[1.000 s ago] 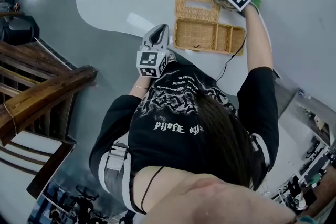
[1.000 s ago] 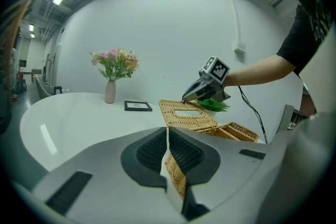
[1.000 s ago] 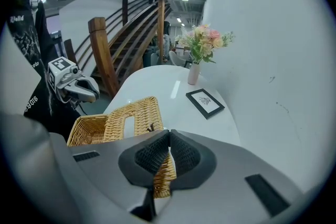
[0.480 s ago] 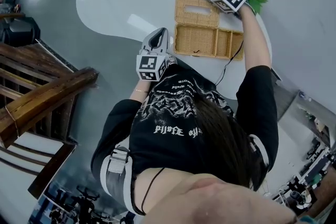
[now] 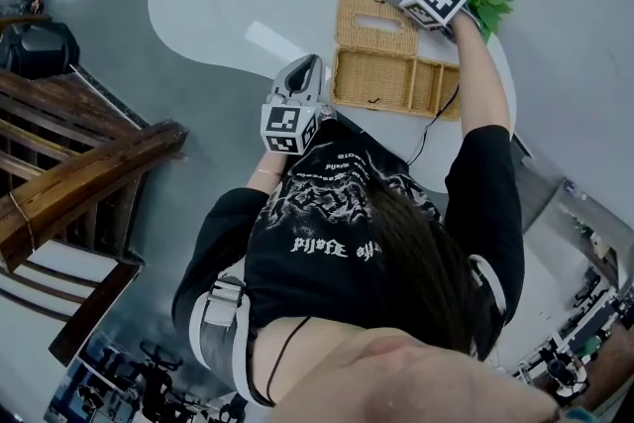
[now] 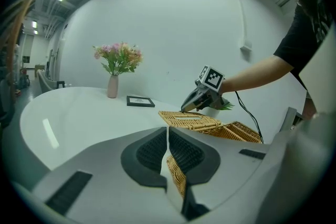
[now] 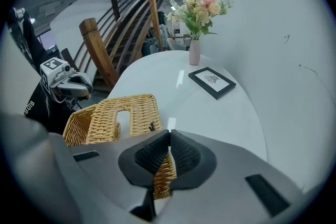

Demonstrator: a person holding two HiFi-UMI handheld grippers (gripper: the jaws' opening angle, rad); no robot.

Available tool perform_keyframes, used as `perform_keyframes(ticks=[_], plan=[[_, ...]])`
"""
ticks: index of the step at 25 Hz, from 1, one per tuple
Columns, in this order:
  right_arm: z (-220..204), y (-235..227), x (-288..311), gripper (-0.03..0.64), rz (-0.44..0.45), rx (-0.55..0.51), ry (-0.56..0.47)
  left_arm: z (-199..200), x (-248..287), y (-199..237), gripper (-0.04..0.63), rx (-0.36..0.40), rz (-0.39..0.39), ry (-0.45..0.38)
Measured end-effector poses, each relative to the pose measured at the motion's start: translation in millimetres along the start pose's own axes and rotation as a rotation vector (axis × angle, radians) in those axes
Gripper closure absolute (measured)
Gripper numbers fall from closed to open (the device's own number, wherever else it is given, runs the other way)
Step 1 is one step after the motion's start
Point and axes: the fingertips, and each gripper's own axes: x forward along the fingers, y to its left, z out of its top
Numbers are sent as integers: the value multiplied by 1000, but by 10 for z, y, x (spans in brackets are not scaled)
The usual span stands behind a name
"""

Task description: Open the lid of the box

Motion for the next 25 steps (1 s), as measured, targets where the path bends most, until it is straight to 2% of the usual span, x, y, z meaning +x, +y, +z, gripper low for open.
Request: perform_keyframes(ticks=[16,21,25], plan=[[-131,9,201,576,21,81,74,7,18,24,566,-17,-4,5],[-176,-34,226,541,4,101,84,13,41,-22,566,-20,-28,5],[-160,-134,198,496,-45,141,47,-11,54,-34,566,-20,-37,13]])
